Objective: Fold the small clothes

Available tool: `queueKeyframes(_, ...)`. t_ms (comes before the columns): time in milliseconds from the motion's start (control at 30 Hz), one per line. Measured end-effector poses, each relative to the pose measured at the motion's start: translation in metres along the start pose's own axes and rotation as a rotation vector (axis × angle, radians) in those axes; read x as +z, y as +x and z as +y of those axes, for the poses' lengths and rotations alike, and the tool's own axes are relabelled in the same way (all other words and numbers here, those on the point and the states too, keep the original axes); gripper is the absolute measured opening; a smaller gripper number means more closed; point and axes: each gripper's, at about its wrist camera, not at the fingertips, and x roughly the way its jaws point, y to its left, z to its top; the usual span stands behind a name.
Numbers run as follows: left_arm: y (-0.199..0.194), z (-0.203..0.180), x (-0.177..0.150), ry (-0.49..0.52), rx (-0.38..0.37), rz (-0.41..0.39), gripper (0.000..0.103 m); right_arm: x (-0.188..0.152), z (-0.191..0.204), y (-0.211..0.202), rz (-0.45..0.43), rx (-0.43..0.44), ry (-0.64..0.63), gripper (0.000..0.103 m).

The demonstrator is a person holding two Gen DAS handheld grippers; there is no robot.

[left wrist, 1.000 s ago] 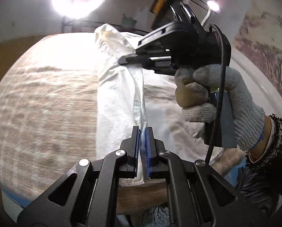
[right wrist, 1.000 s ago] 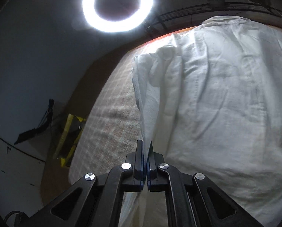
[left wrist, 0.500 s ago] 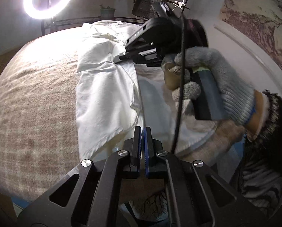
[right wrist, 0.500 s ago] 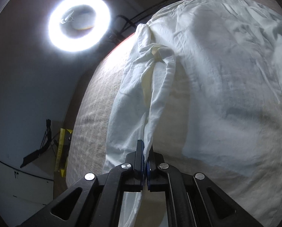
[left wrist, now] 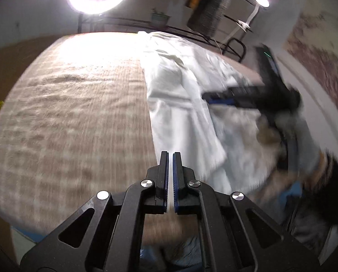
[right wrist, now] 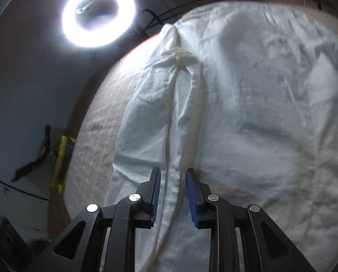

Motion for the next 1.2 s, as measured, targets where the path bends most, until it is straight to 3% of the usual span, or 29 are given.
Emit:
queueKeyframes(100, 0.034, 0.002, 0.019, -0.014, -0.009, 0.006, 0.0, 0.002, 0.02, -0.008, -0.065, -0.084, -0.102, 0.024)
queueKeyframes(300, 0.079, -0.004, -0.003, 0.04, 0.018, 0.137, 0.0, 0.042, 0.054, 0.003, -0.083, 0.043, -0.175, 0.023)
queueKeyframes(467, 0.068, -0.015, -0.027, 0.148, 0.038, 0.083, 0.0, 0.093, 0.074, 0.047, -0.041, 0.009, -0.241, 0.023)
queueKeyframes(533, 0.063, -0.011, -0.032, 0.134, 0.011, 0.074, 0.0, 0.107, 0.074, 0.068, -0.017, -0.02, -0.251, 0.023)
queueKeyframes(733, 0.056, -0.008, -0.04, 0.152, 0.001, 0.075, 0.0, 0.117, 0.053, 0.113, 0.04, -0.131, -0.255, 0.019)
queueKeyframes(867, 0.052, -0.011, -0.042, 0.128, -0.006, 0.105, 0.0, 0.121, 0.043, 0.112, 0.012, -0.078, -0.2, 0.018)
queueKeyframes(933, 0.043, -0.01, -0.042, 0.097, -0.031, 0.112, 0.0, 0.12, 0.043, 0.104, 0.003, -0.101, -0.193, 0.021)
queueKeyframes(1200, 0.0, -0.011, -0.028, 0.096, 0.024, -0.05, 0.001, 0.092, 0.039, 0.016, -0.142, -0.068, -0.138, 0.033)
